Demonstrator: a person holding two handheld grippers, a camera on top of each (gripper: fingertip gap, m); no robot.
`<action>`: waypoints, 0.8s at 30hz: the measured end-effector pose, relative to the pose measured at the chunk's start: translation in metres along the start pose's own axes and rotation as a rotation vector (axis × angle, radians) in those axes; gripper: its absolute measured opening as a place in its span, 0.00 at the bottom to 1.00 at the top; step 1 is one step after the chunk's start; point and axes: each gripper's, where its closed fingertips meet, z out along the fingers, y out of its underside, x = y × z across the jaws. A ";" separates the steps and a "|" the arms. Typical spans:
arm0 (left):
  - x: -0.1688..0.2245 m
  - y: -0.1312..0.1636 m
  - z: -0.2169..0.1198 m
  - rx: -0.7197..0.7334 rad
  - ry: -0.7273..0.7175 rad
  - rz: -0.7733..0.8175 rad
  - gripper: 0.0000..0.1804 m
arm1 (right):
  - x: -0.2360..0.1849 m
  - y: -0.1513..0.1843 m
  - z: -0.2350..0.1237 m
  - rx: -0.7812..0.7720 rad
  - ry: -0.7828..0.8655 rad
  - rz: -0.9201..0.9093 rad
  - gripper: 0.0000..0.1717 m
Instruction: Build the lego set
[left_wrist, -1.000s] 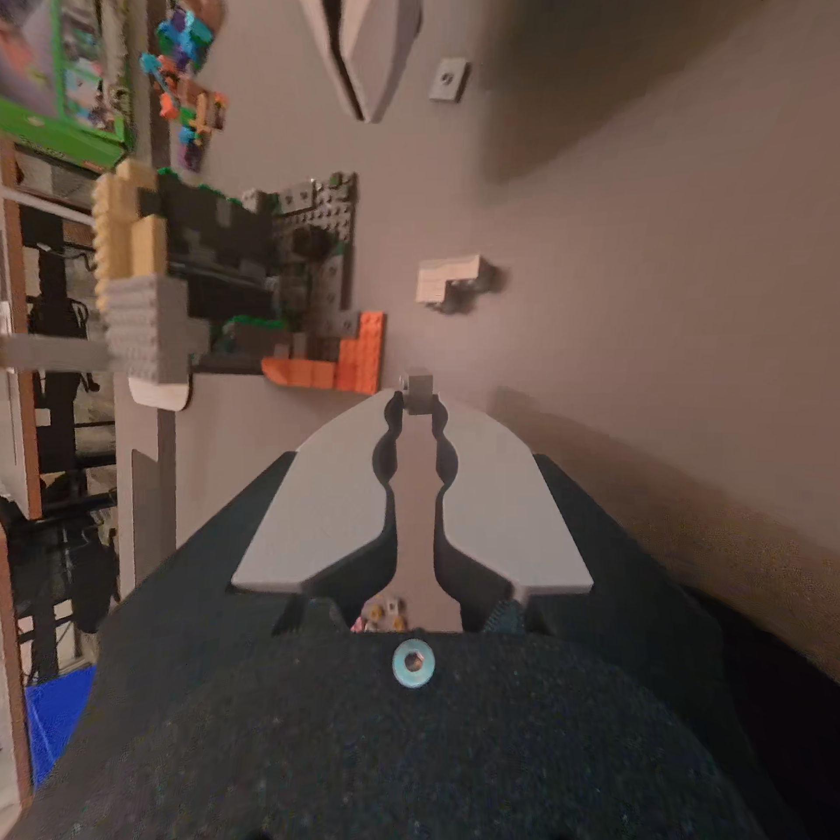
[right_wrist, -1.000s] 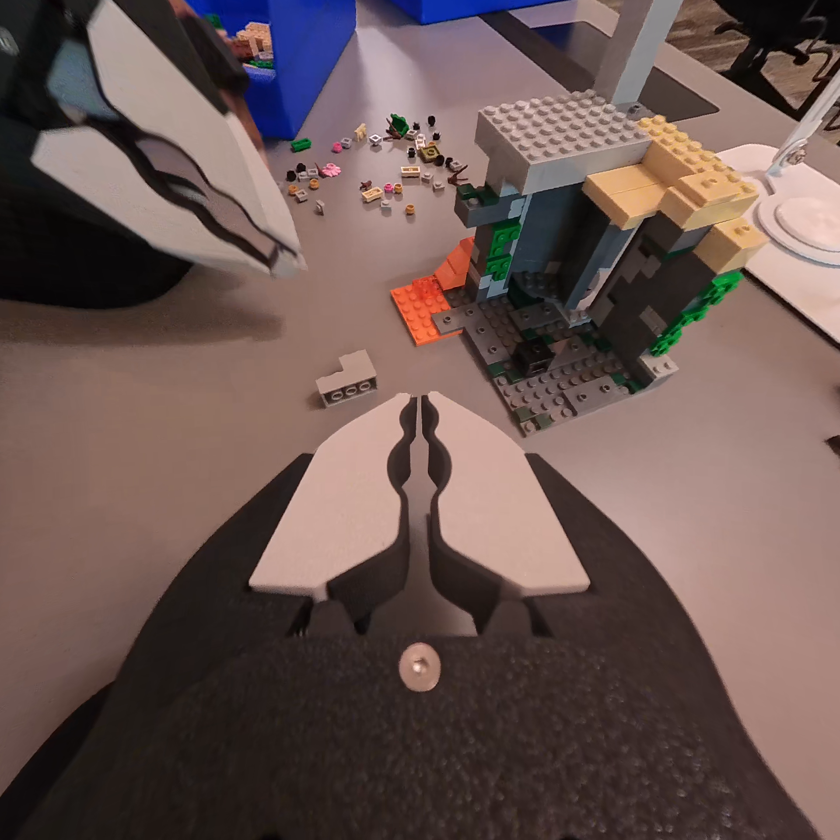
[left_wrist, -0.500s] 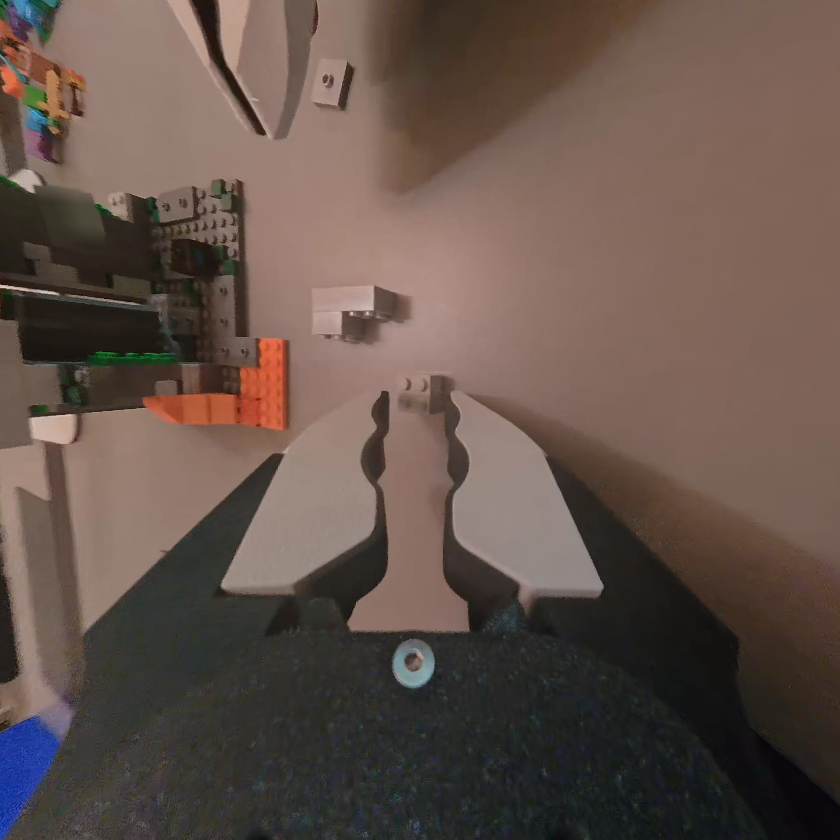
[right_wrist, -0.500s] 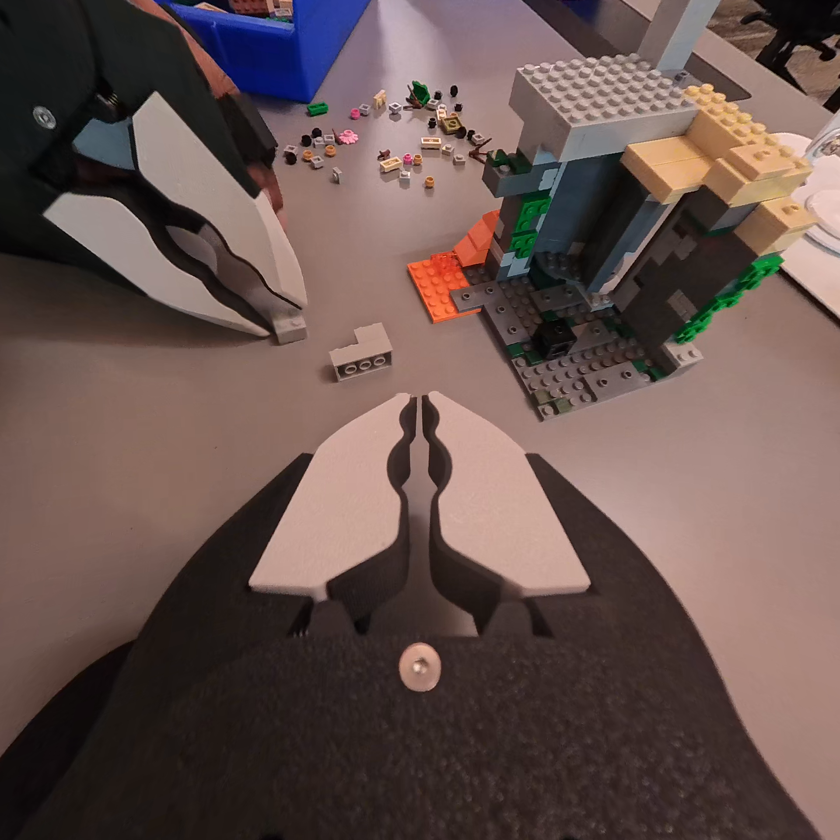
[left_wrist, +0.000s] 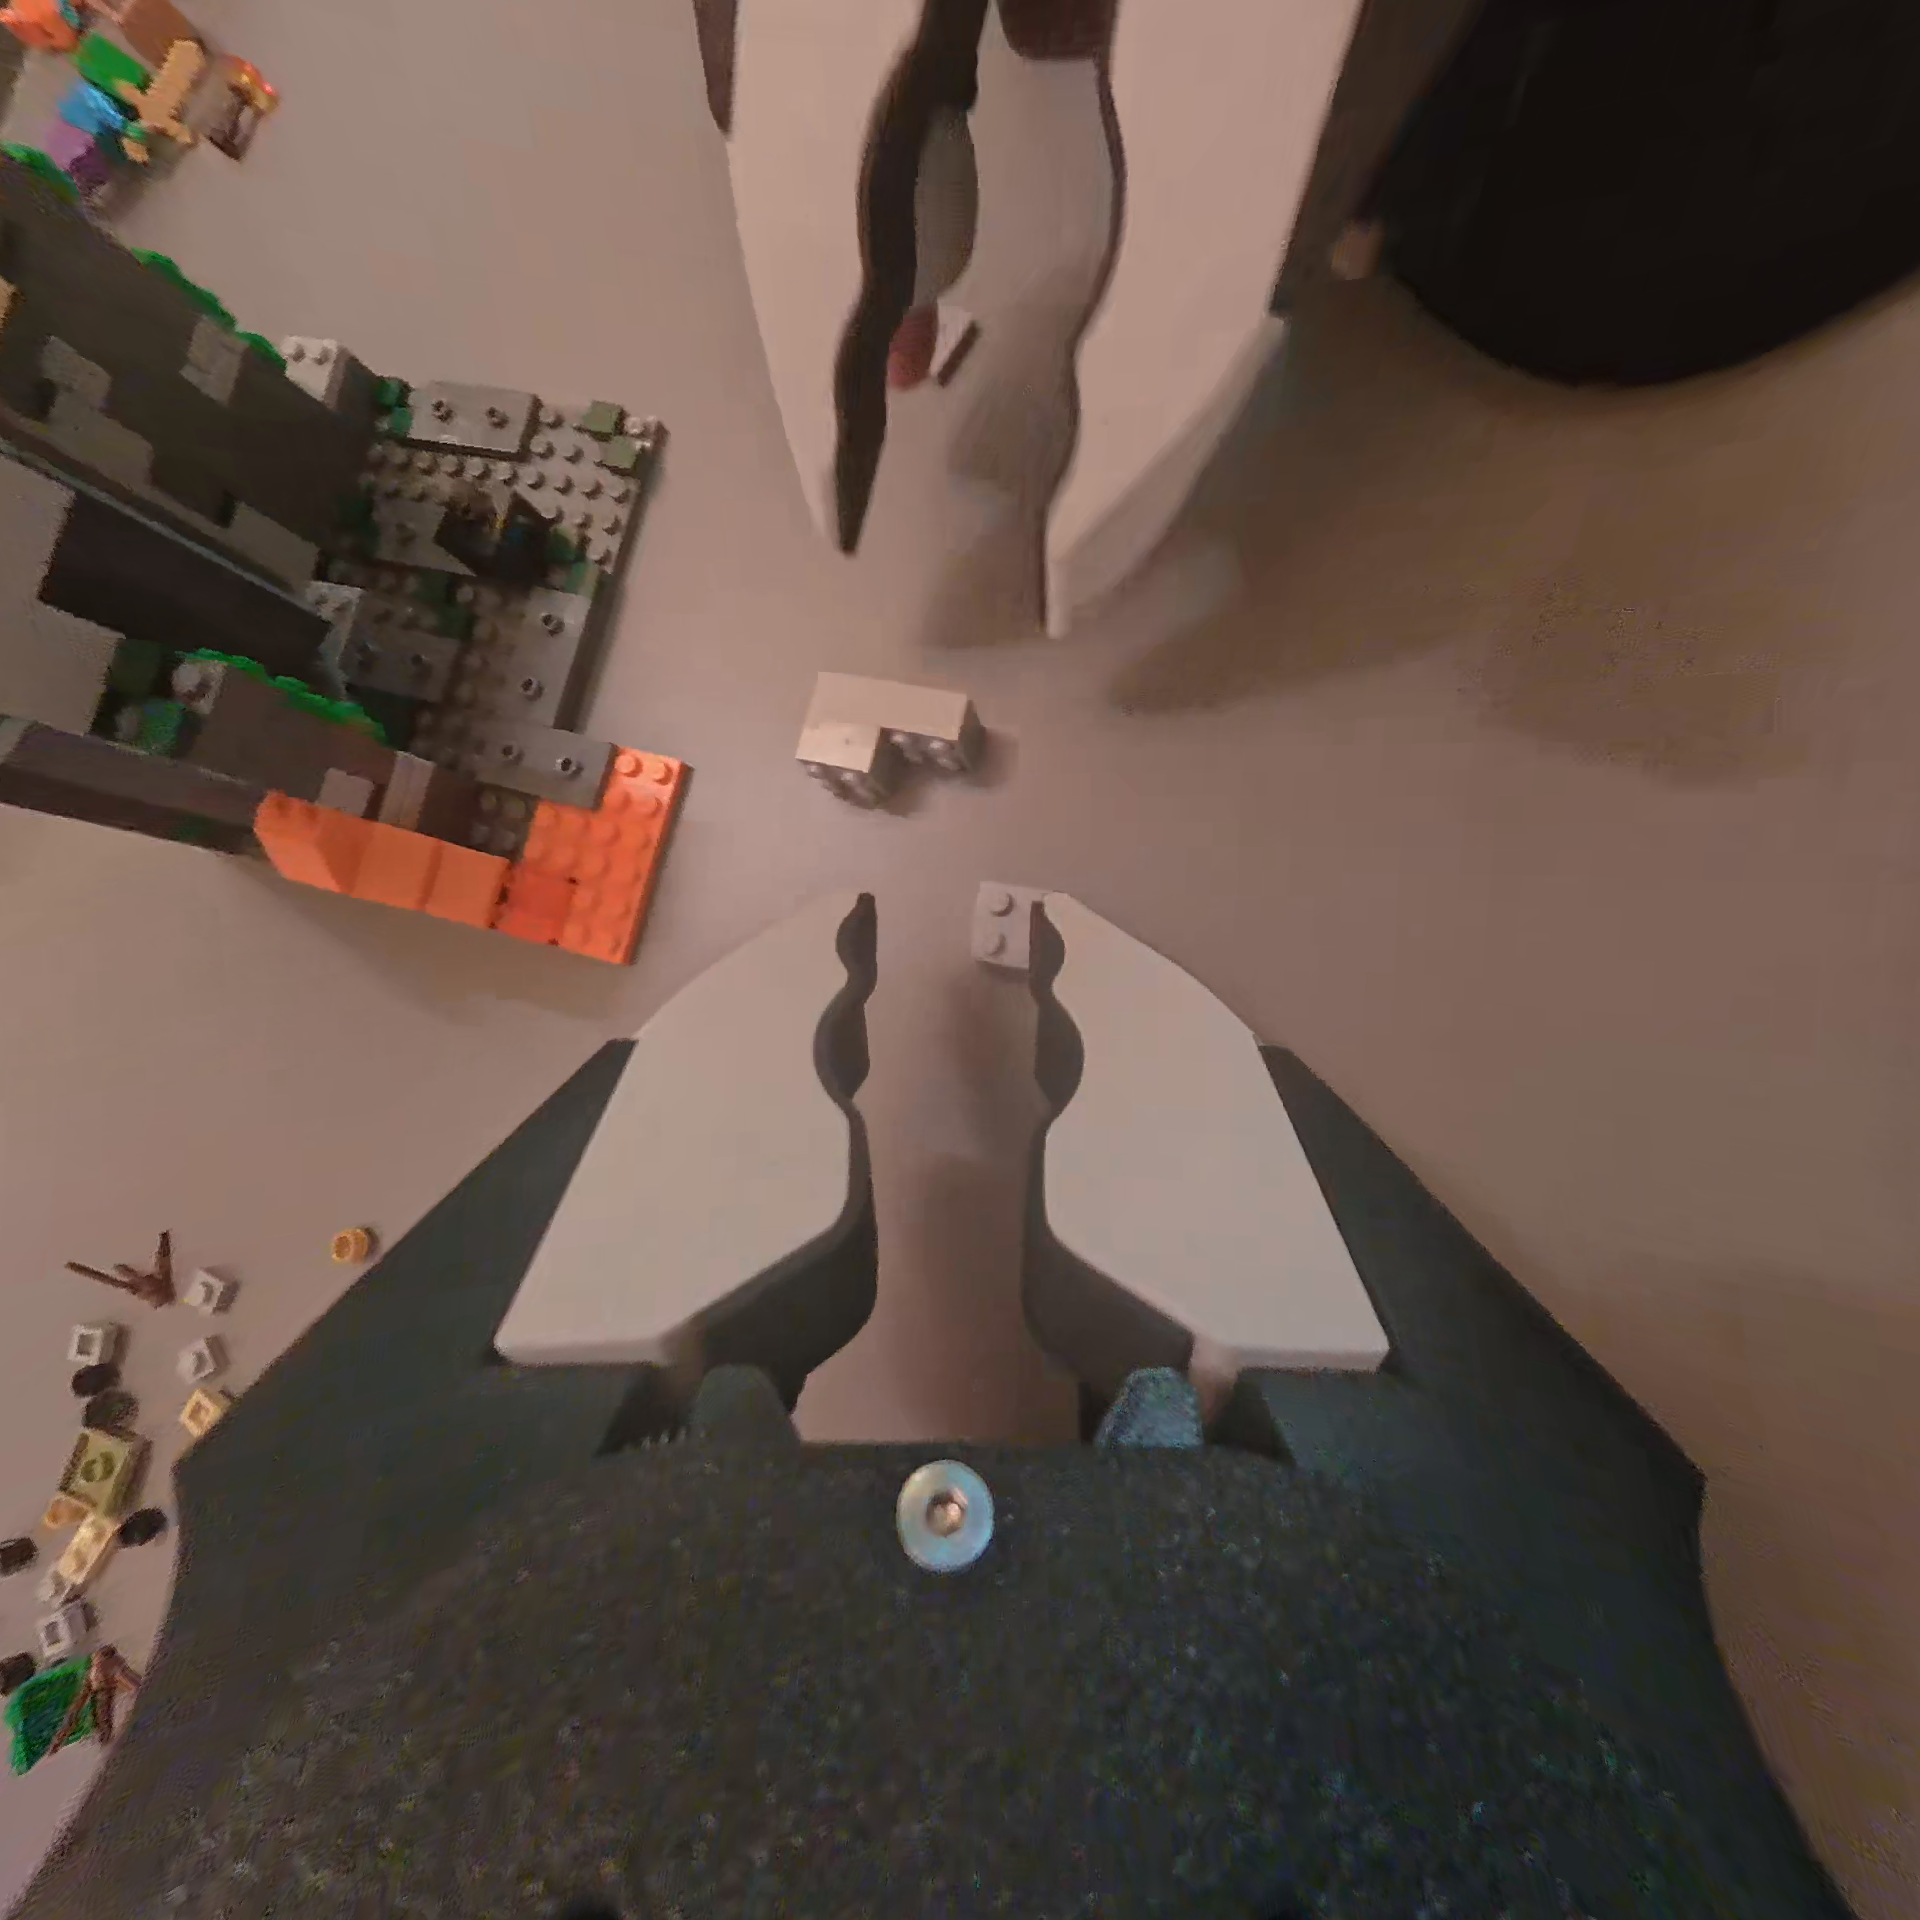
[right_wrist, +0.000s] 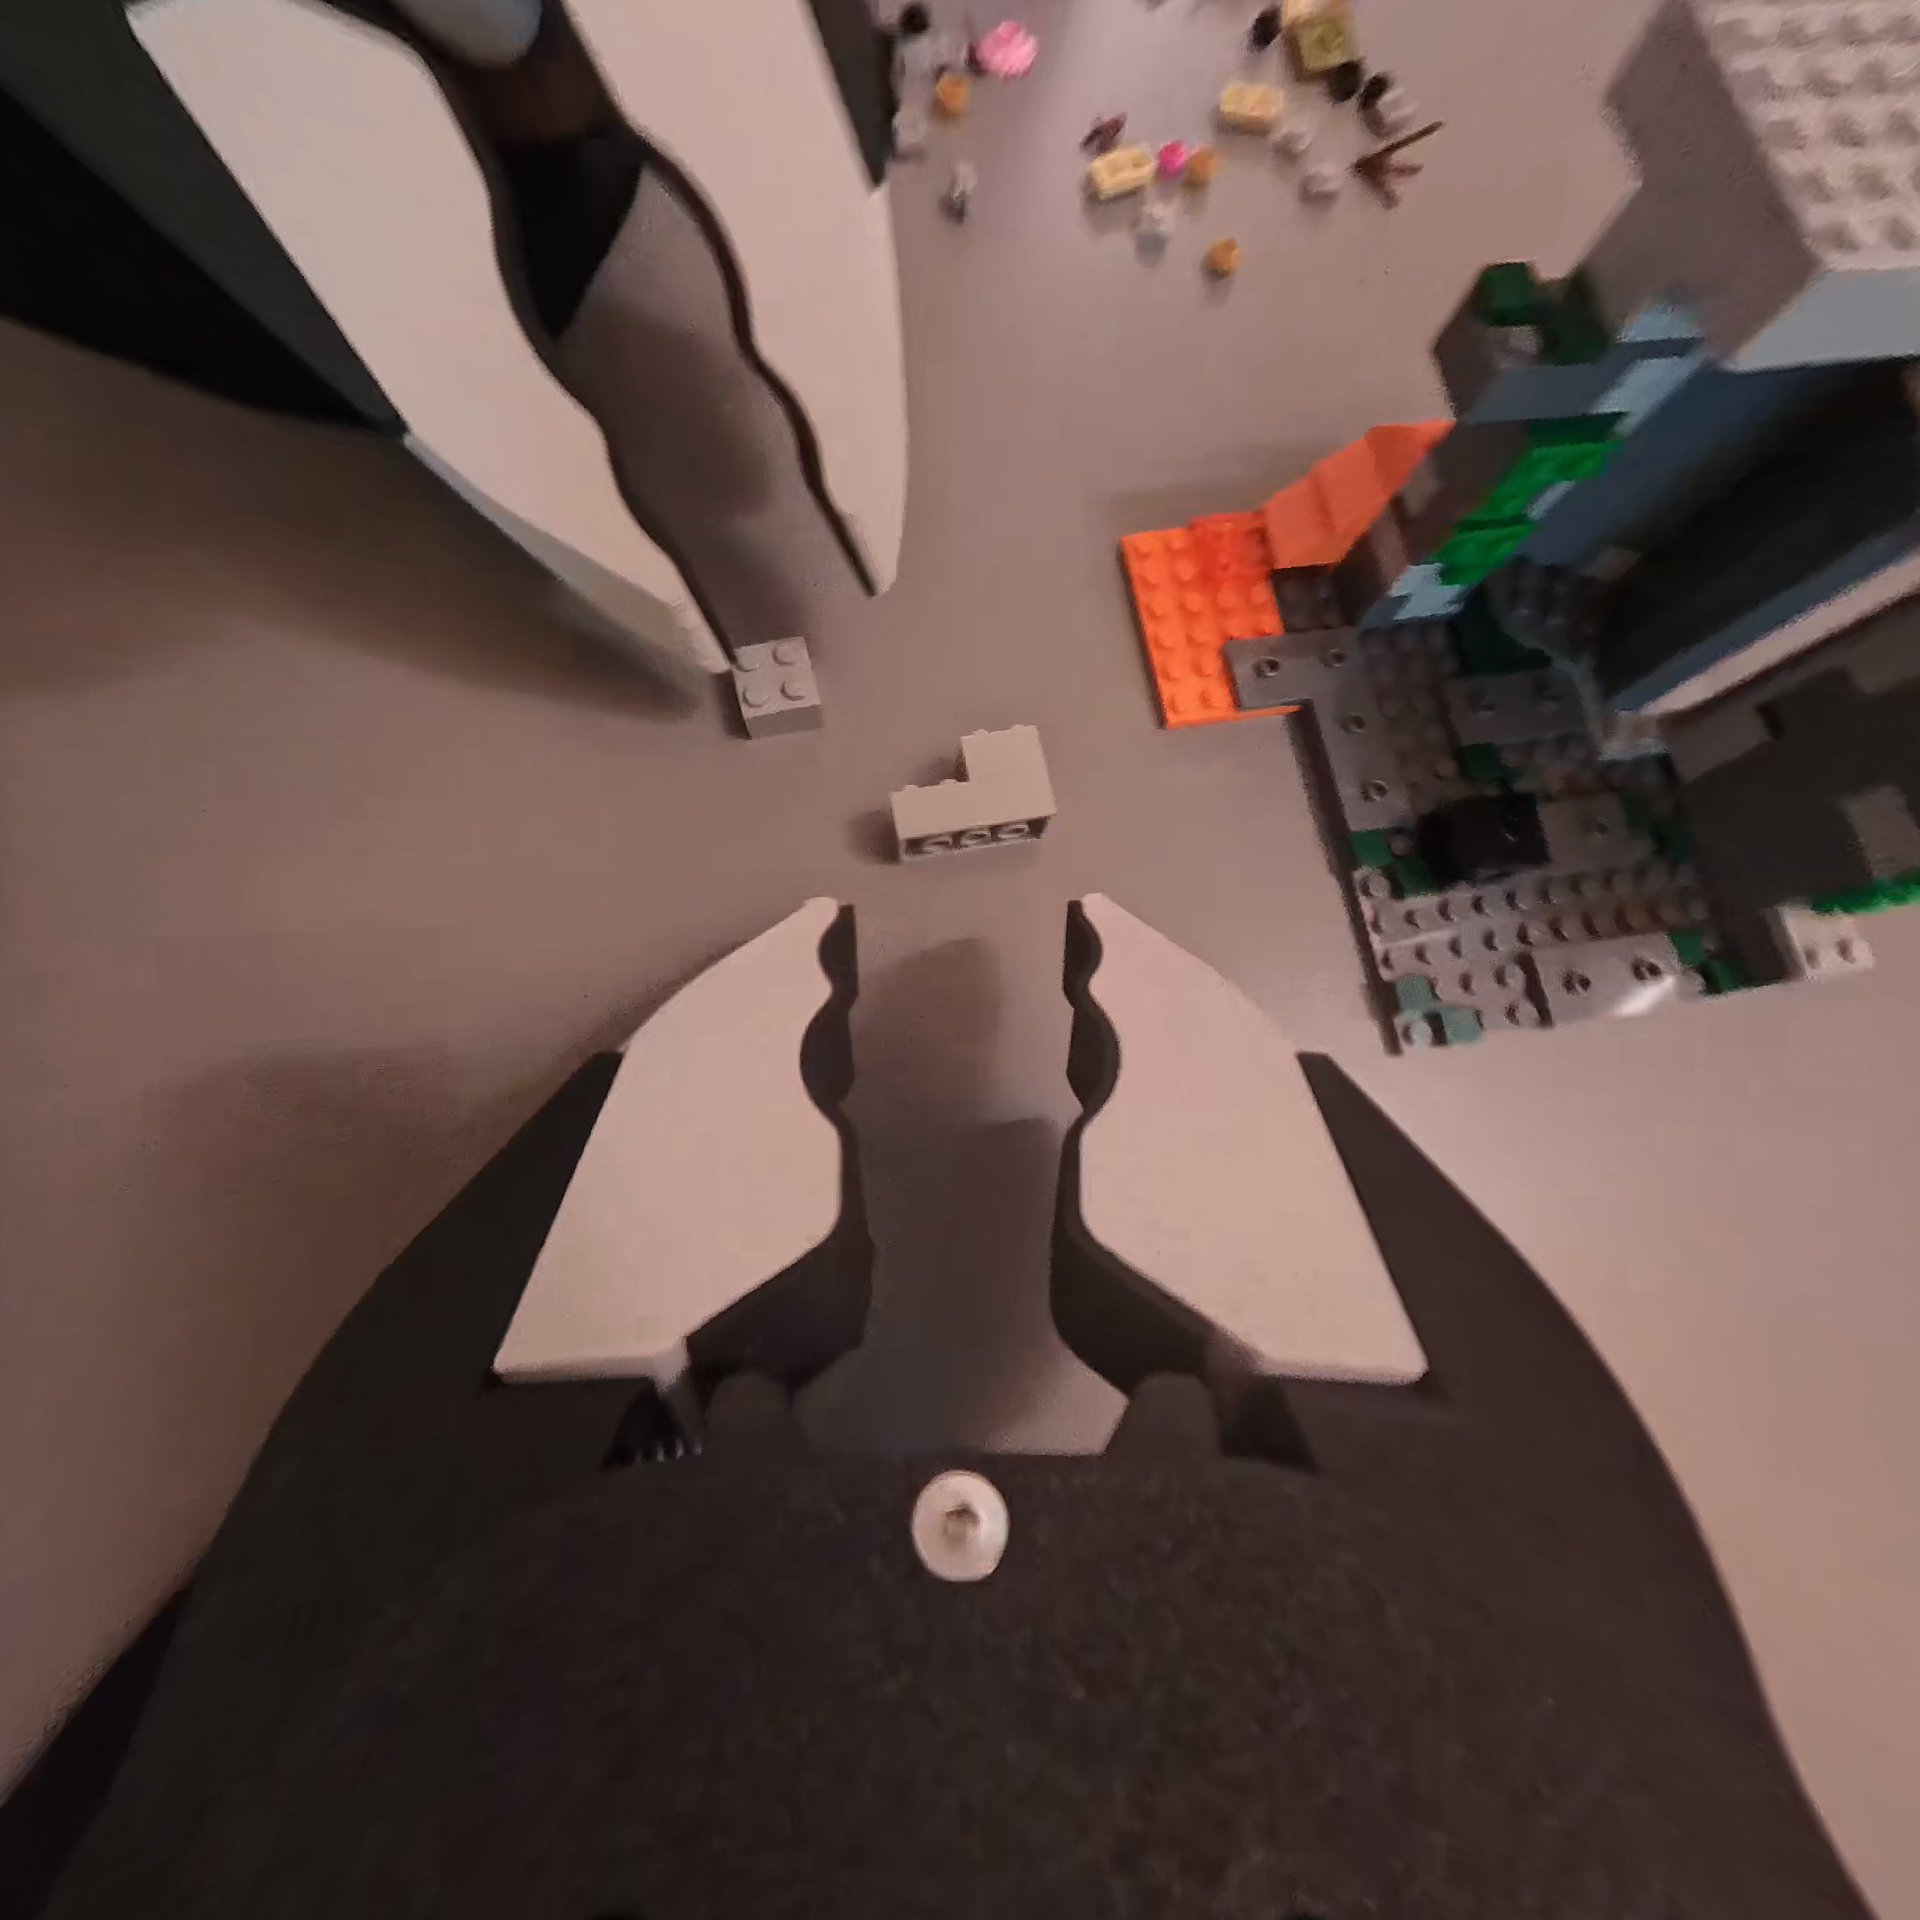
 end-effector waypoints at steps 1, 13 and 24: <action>-0.003 0.000 -0.001 0.008 -0.012 -0.001 0.15 | -0.001 -0.001 0.005 -0.038 -0.005 -0.027 0.24; -0.003 0.009 -0.015 0.125 0.004 -0.099 0.14 | -0.002 -0.008 0.037 -0.185 -0.080 -0.107 0.20; -0.006 -0.020 -0.025 0.309 0.140 -0.231 0.15 | 0.011 -0.052 0.003 0.282 -0.006 -0.023 0.20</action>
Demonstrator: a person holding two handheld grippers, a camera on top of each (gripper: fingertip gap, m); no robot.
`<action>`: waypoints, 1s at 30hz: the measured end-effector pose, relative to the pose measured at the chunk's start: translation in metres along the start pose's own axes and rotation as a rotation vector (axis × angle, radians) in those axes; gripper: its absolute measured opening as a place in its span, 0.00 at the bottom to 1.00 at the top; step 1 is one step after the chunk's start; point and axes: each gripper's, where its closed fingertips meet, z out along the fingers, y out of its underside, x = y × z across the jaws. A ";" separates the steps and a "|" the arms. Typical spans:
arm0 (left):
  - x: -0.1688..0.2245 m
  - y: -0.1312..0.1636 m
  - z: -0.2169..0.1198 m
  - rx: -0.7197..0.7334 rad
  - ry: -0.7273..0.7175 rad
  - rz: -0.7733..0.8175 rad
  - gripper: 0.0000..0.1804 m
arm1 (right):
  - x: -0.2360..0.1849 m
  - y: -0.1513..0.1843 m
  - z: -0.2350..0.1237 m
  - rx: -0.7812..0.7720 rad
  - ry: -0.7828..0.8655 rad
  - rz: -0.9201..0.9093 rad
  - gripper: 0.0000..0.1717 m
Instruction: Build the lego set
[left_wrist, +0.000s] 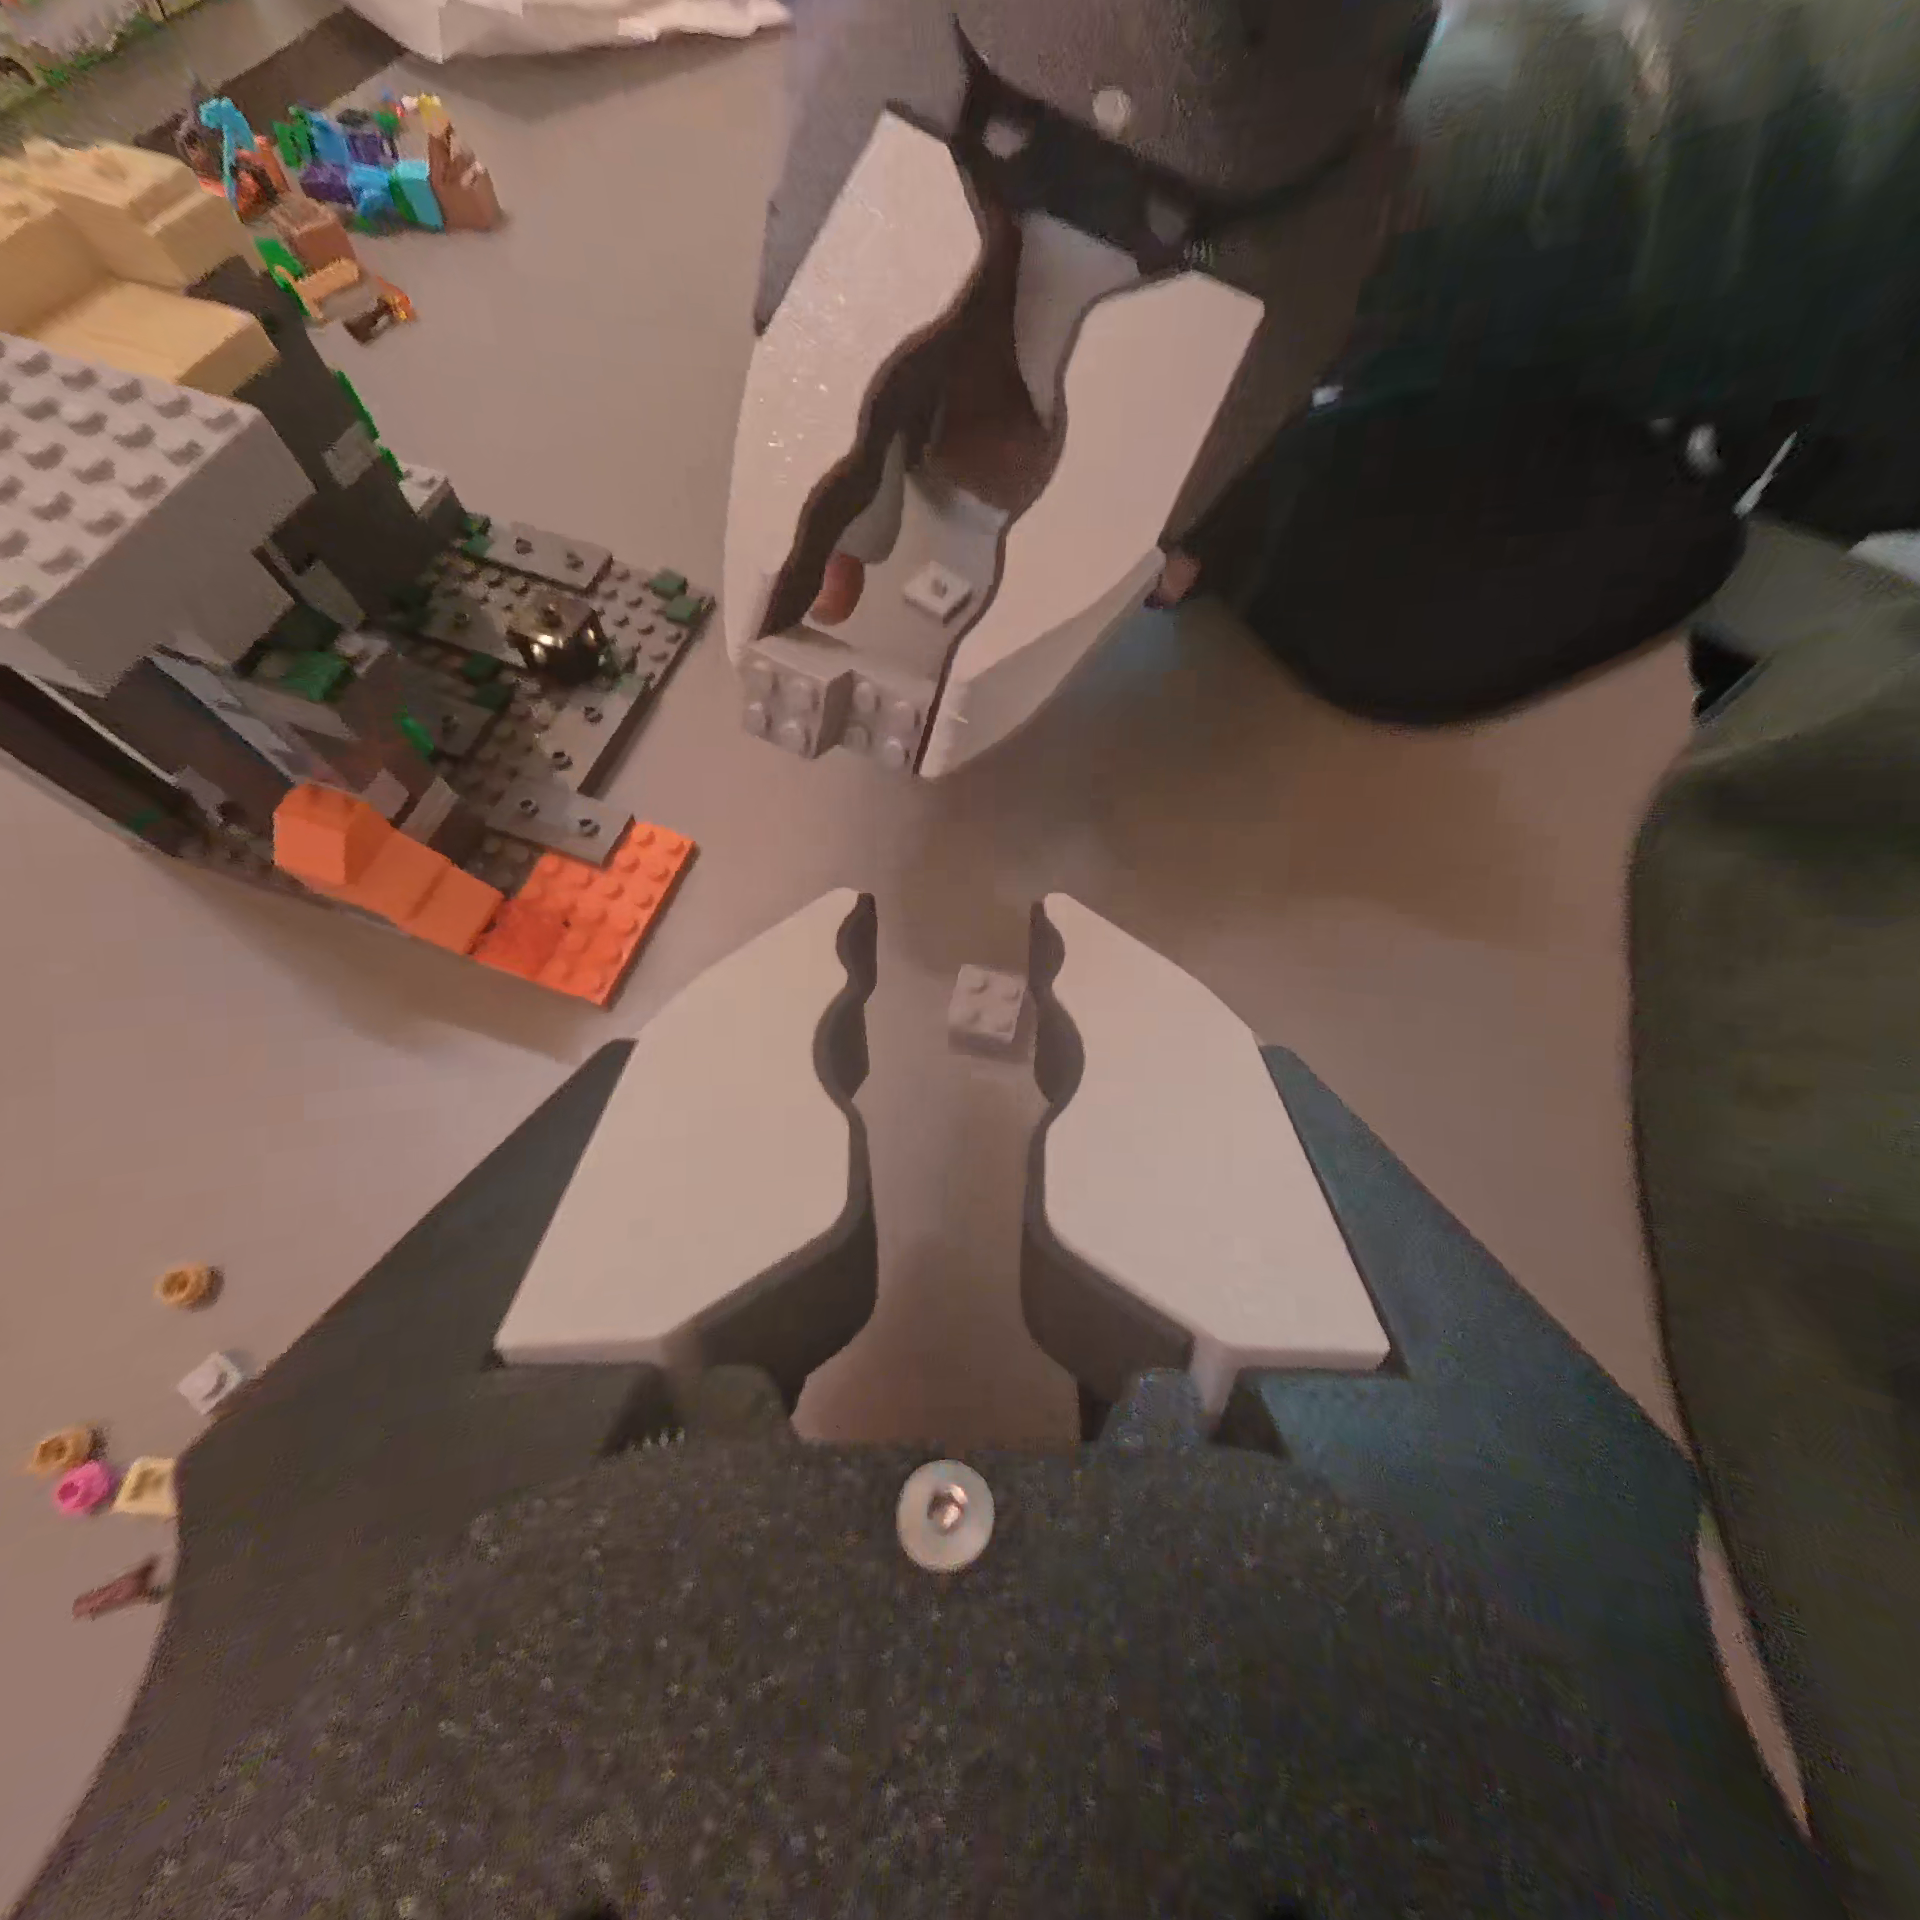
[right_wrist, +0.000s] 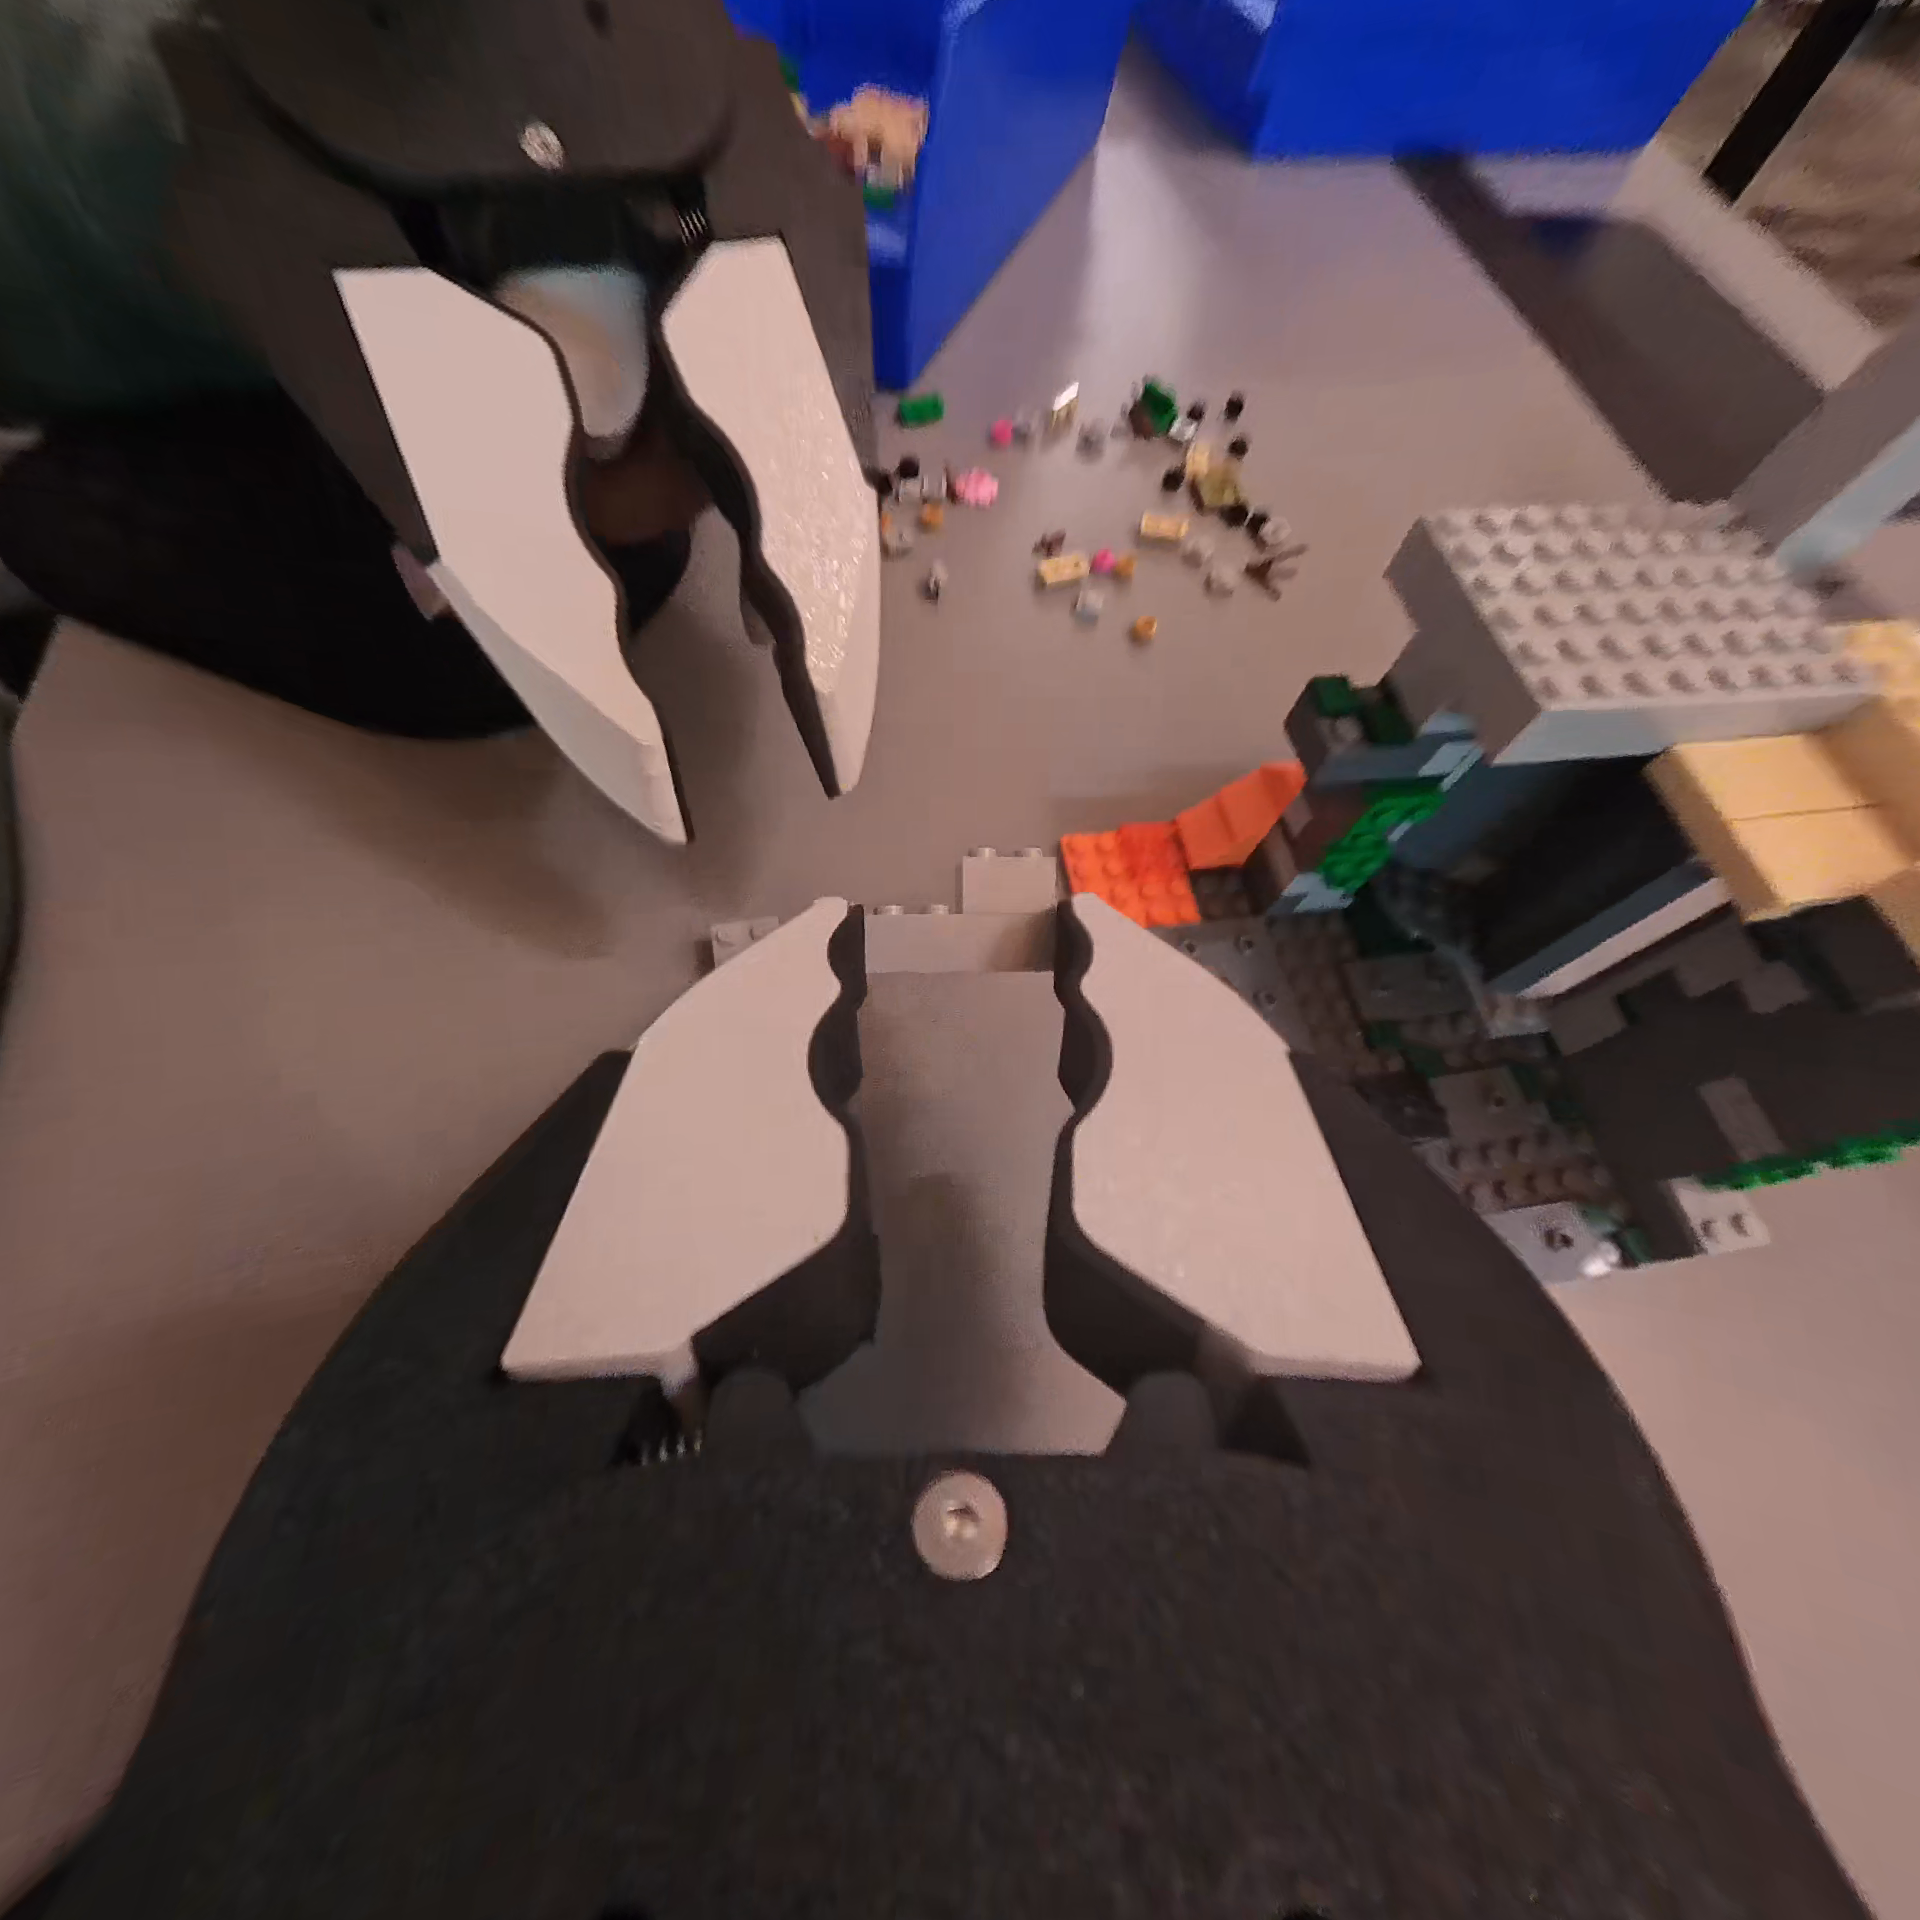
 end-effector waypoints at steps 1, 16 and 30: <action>-0.001 -0.005 0.000 0.022 0.012 -0.022 0.16 | 0.001 -0.005 -0.003 0.044 0.013 -0.013 0.20; 0.011 -0.094 -0.017 0.412 0.182 0.109 0.19 | -0.022 -0.064 -0.059 0.600 -0.215 0.178 0.20; 0.015 -0.092 0.002 0.306 0.222 0.115 0.09 | -0.022 -0.054 -0.066 0.559 -0.124 0.043 0.20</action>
